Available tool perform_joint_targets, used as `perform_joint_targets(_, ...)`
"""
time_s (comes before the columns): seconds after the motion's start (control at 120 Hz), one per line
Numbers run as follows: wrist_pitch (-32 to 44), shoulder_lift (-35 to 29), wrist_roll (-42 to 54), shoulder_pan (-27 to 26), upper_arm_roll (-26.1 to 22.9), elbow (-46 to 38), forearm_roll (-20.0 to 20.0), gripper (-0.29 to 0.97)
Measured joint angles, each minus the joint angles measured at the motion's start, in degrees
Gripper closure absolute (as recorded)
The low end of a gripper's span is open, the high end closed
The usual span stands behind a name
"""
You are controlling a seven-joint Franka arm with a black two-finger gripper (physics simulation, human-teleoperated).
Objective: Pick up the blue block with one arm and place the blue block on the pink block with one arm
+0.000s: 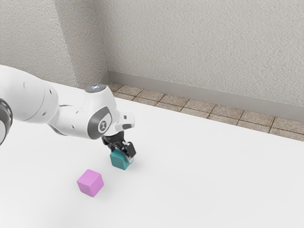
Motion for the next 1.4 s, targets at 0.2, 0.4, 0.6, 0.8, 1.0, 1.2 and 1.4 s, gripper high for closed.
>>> perform_joint_targets(0.2, 0.12, 0.05, -1.16, -0.15, 0.03, -0.08, -0.79, 0.02)
perform_joint_targets(0.4, 0.07, 0.07, -1.96, -0.09, 0.08, -0.20, -1.20, 0.02)
perform_joint_targets(0.6, -0.01, -0.09, -2.05, 0.11, 0.18, -0.31, -1.22, 0.02)
perform_joint_targets(0.8, -0.21, -0.38, -2.06, 0.12, 0.33, -0.64, -1.22, 0.02)
perform_joint_targets(1.0, -0.28, -0.38, -2.04, 0.49, 0.39, -0.61, -1.13, 0.02)
perform_joint_targets(1.2, -0.22, 0.02, -2.08, 0.24, 0.39, -0.59, -1.15, 0.02)
perform_joint_targets(1.4, -1.88, 0.60, -2.15, 0.10, 0.55, 0.34, -0.50, 0.02)
